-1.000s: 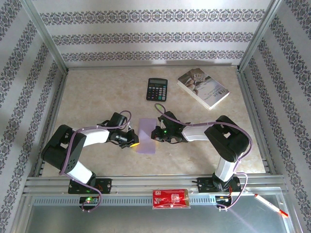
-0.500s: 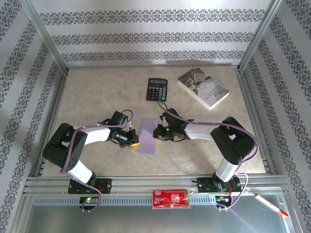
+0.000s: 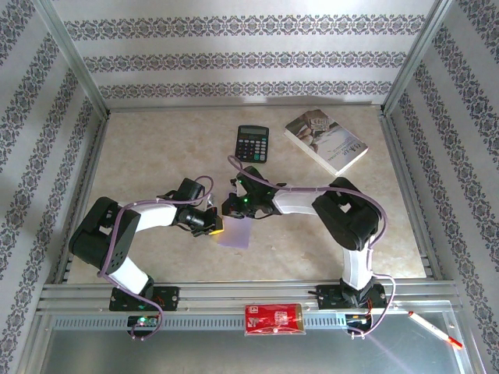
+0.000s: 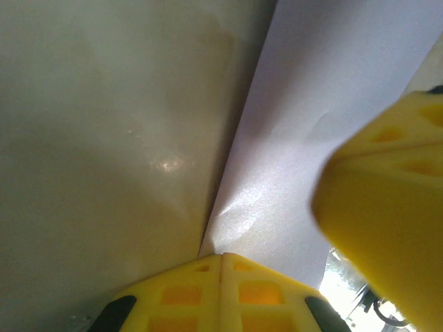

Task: Fold a paper plane with a square sheet of paper (pick it up from the middle)
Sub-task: First fold in half a square sheet of paper at the center of the table.

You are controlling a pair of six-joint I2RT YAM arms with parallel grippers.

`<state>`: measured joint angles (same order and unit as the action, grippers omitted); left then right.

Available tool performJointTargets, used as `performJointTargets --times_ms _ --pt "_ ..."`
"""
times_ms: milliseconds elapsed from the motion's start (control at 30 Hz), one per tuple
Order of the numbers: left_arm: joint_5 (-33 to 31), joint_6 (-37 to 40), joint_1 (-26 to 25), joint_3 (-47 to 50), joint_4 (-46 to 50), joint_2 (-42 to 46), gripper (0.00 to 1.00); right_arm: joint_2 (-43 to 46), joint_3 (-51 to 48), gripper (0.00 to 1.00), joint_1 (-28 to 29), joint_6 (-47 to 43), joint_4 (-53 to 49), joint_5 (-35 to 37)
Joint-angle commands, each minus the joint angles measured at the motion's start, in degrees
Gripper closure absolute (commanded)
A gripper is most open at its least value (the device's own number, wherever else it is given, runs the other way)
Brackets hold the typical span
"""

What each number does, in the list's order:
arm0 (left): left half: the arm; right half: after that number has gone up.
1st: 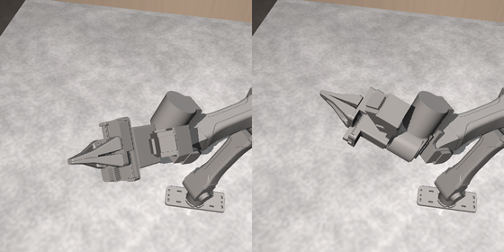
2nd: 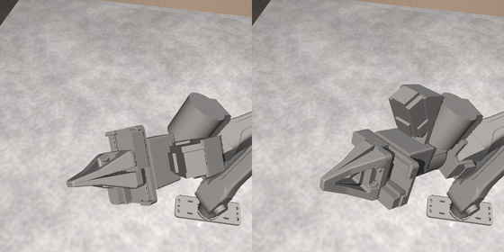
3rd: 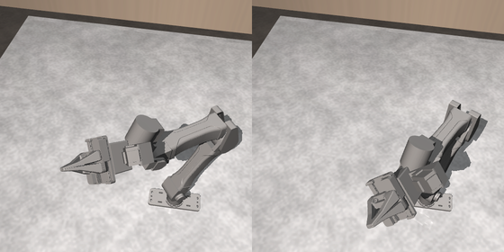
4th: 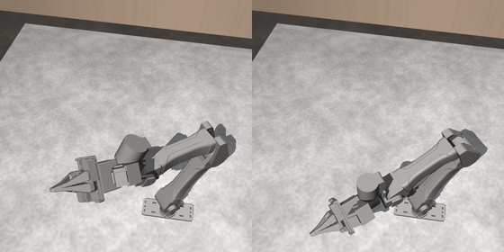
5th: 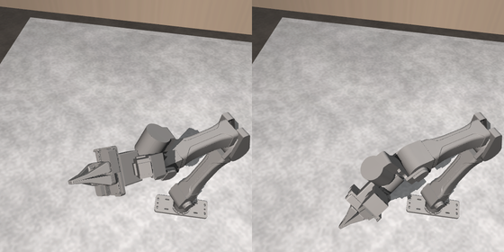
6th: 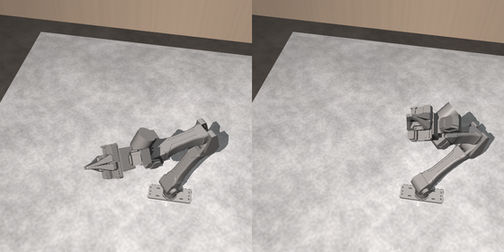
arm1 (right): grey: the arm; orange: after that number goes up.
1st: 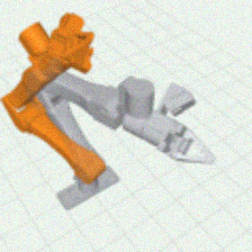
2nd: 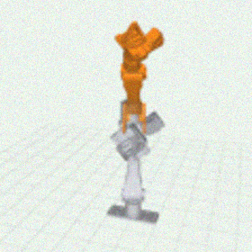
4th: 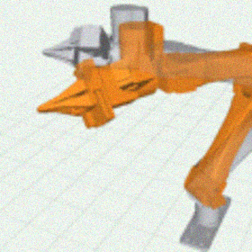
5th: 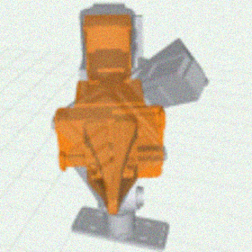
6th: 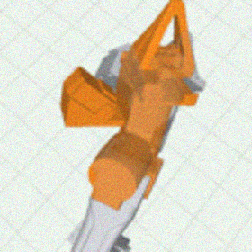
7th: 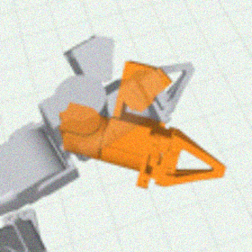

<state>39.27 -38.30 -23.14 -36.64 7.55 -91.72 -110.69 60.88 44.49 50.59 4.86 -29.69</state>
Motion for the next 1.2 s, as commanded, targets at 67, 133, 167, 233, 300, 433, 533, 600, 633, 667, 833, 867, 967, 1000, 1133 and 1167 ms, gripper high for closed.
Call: performJointTargets --times_ms 67,133,167,233,300,433,533,600,633,667,833,867,967,1000,1133,1167 --pt "-8.38 2.42 0.23 2.23 10.25 -3.24 1.00 -3.23 3.46 1.00 0.66 -0.13 -1.35 -0.22" --pt "-8.56 2.81 0.21 2.23 10.51 -3.69 1.00 -4.16 4.73 1.00 0.27 -1.50 -3.72 1.34" --pt "-8.72 2.95 0.26 2.24 10.63 -3.96 1.00 -4.62 5.22 1.00 0.05 -1.93 -4.46 1.99" --pt "-8.98 3.39 0.24 2.29 10.96 -4.73 1.00 -5.50 5.90 1.00 -0.75 -2.41 -5.48 2.75" --pt "-9.46 3.76 0.24 2.37 11.51 -5.31 1.00 -6.22 6.70 1.00 -1.31 -2.84 -6.15 3.14" --pt "-10.20 4.45 0.23 2.55 12.46 -5.64 1.00 -7.75 8.69 1.00 -2.12 -4.23 -8.89 4.48" --pt "-10.94 4.86 0.20 2.61 13.26 -5.92 1.00 -8.60 9.80 1.00 -2.94 -4.53 -9.93 5.22" --pt "-11.85 4.97 0.07 2.78 13.99 -6.02 1.00 -9.23 10.71 1.00 -3.40 -4.95 -10.97 5.87" --pt "-12.53 5.20 -0.11 2.66 14.60 -6.03 1.00 -9.48 11.08 1.00 -3.67 -4.93 -11.15 5.92" --pt "-13.27 5.54 -0.32 2.55 15.11 -5.93 1.00 -9.79 11.40 1.00 -3.95 -4.88 -11.26 6.12" --pt "-14.43 5.96 -1.05 2.70 15.91 -6.49 1.00 -11.09 13.69 1.00 -4.88 -5.24 -12.18 7.20" --pt "-14.70 6.05 -1.25 2.76 15.92 -6.62 1.00 -11.24 14.05 1.00 -5.07 -5.24 -12.33 7.61" --pt "-15.13 6.14 -1.69 3.01 15.91 -7.19 1.00 -12.12 15.41 1.00 -5.94 -4.98 -12.76 7.63" --pt "-15.48 6.22 -2.00 3.06 16.02 -7.32 1.00 -12.37 15.76 1.00 -6.02 -4.92 -12.83 7.64" --pt "-16.70 6.23 -2.80 3.07 16.41 -7.92 1.00 -13.40 17.84 1.00 -6.53 -5.13 -13.67 8.24" --pt "-17.04 6.22 -3.04 3.13 16.53 -7.87 1.00 -13.87 18.49 1.00 -6.67 -5.15 -13.89 8.50"
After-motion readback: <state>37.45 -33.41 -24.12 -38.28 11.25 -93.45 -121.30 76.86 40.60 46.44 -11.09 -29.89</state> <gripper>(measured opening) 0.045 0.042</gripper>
